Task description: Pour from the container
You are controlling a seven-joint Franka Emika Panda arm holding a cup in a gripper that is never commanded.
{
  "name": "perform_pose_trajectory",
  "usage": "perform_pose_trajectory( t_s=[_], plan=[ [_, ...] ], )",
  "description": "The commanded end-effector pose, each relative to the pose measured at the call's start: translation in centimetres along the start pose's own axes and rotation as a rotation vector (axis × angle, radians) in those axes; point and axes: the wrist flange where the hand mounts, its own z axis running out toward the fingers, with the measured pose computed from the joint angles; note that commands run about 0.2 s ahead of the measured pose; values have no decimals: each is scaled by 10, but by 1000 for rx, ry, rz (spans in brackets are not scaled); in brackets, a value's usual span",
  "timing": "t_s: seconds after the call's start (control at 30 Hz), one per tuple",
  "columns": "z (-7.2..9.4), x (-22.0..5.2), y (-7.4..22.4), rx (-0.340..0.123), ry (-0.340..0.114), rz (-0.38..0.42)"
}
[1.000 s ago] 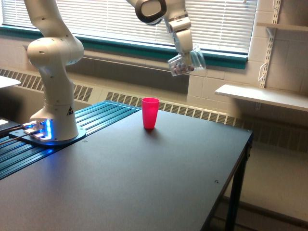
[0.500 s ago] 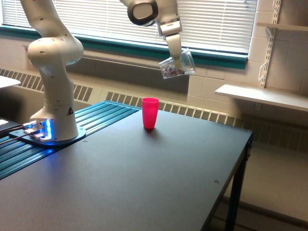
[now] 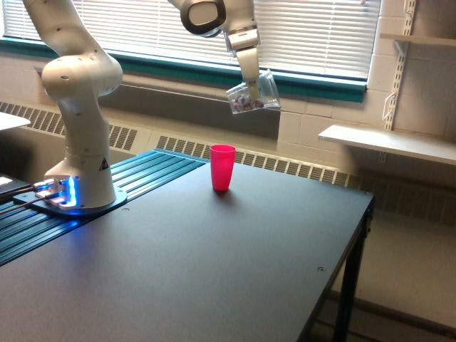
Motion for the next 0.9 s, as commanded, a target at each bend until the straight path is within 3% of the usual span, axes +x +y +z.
perform_pose_trajectory(
  t_s=[0.03,0.67,0.9],
  plan=[
    [1,-14,5,-10,-19,-1],
    [9,-49,15,-46,-65,-85],
    [15,-61,15,-42,-106,-103]
  ],
)
